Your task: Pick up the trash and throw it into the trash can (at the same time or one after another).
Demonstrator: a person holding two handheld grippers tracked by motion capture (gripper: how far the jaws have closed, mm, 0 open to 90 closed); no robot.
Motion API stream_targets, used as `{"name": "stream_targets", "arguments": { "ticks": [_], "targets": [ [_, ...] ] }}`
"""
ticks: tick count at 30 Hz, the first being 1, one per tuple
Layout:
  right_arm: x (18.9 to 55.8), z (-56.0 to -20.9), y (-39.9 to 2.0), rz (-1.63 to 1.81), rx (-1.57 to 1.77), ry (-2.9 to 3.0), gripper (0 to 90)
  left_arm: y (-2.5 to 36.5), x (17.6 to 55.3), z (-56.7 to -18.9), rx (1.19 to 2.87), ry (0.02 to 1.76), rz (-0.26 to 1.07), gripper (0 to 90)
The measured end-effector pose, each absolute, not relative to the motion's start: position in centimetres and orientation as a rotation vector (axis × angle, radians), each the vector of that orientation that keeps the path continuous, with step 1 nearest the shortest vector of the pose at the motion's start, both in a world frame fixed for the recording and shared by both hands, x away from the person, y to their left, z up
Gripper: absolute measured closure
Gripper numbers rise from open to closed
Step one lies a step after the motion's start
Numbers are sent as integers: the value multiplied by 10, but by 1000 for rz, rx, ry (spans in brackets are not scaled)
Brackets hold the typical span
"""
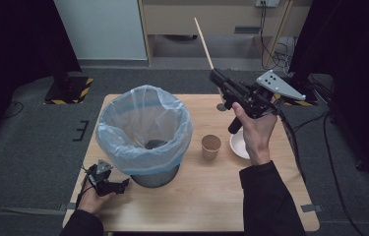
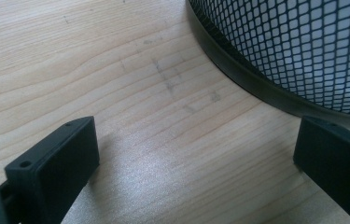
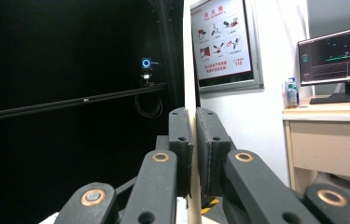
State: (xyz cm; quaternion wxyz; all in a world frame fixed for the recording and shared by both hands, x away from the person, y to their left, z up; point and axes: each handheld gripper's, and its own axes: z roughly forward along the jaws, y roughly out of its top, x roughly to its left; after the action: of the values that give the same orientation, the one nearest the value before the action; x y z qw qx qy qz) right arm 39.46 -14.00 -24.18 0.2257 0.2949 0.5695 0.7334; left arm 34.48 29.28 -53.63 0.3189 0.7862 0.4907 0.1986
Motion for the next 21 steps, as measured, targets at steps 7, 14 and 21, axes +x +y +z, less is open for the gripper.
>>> {"name": "stream_targets", "arguments": {
  "ticks": [7, 14, 21],
  "targets": [
    [395, -237, -123, 2027, 780, 1609, 857, 293, 345, -536, 2067, 1291, 522, 0],
    [395, -233, -110, 2044, 753, 1627, 858, 293, 345, -536, 2066, 1291, 522, 0],
    [398, -237, -101, 2065, 753, 1646, 857, 293, 345, -536, 2063, 1292, 523, 0]
  ]
}}
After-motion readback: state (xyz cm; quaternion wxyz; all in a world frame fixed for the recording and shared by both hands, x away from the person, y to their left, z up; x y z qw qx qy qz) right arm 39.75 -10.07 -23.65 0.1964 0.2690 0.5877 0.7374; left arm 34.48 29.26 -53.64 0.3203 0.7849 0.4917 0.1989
